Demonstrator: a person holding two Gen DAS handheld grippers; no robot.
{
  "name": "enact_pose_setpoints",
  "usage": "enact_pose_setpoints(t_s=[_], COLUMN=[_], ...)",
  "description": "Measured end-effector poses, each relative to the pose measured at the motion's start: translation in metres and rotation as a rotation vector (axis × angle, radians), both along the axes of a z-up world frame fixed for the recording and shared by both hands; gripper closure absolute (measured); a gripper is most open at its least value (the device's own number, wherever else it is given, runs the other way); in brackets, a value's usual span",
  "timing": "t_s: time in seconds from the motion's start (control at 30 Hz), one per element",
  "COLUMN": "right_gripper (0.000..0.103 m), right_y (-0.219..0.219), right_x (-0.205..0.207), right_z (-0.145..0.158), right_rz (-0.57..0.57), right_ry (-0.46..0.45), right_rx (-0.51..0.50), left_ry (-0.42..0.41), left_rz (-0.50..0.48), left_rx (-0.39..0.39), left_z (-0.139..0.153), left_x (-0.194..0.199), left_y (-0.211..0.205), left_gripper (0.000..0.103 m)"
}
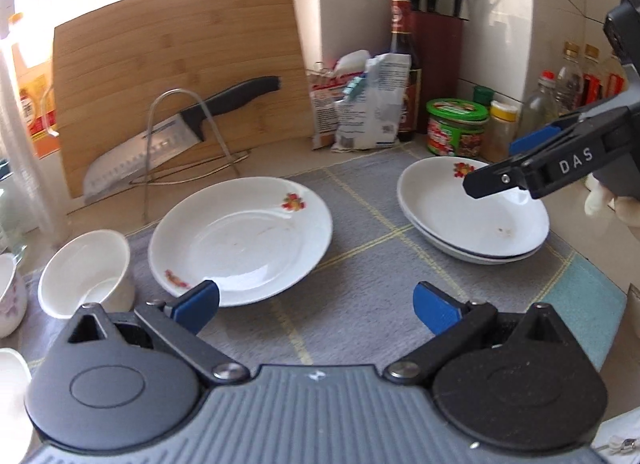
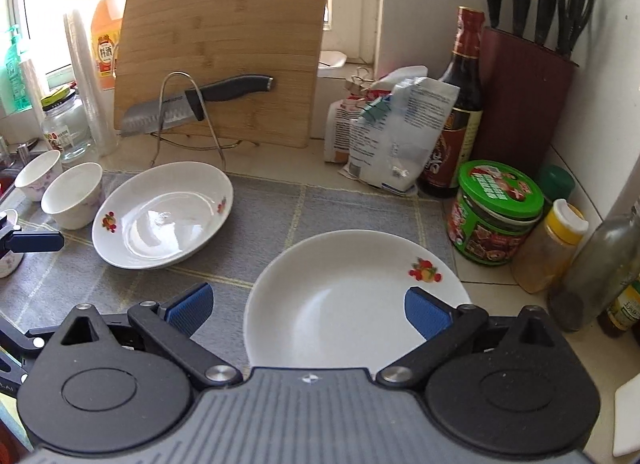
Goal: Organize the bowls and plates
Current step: 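Move the right gripper to the flower-print plate by the cutting board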
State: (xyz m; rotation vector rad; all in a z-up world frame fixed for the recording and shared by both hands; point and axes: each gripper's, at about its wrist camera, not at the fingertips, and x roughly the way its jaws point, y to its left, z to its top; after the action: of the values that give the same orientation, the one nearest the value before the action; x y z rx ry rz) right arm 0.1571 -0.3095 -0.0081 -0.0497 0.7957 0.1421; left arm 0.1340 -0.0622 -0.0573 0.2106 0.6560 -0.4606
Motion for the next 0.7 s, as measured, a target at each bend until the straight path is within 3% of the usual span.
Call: enact_pose_setpoints(t_s=[0.2, 0.47, 0.7], right_gripper=[0.000, 0.000, 0.000], right_y=[0.044, 0.093, 0.106], right_x=[-0.007, -0.029, -0.044], right_z=[-0.001, -0.005, -0.007], right_rz=[0.015, 0.005, -0.007], right_ry=[-0.018, 0.009, 0.041], right_rx=[0.043, 0.015, -0.002], left_ry=[-0.010, 0.026, 0.056], left_rz=[0.108, 0.038, 0.004], left_rx=[0.022, 0.079, 0.053], left_z=[-0.006, -0.024, -0.029], left_x=[-0.019, -0.032, -0.024], left_y=[0.051, 0.092, 0.094], left_gripper=[0.000, 0.000, 0.000])
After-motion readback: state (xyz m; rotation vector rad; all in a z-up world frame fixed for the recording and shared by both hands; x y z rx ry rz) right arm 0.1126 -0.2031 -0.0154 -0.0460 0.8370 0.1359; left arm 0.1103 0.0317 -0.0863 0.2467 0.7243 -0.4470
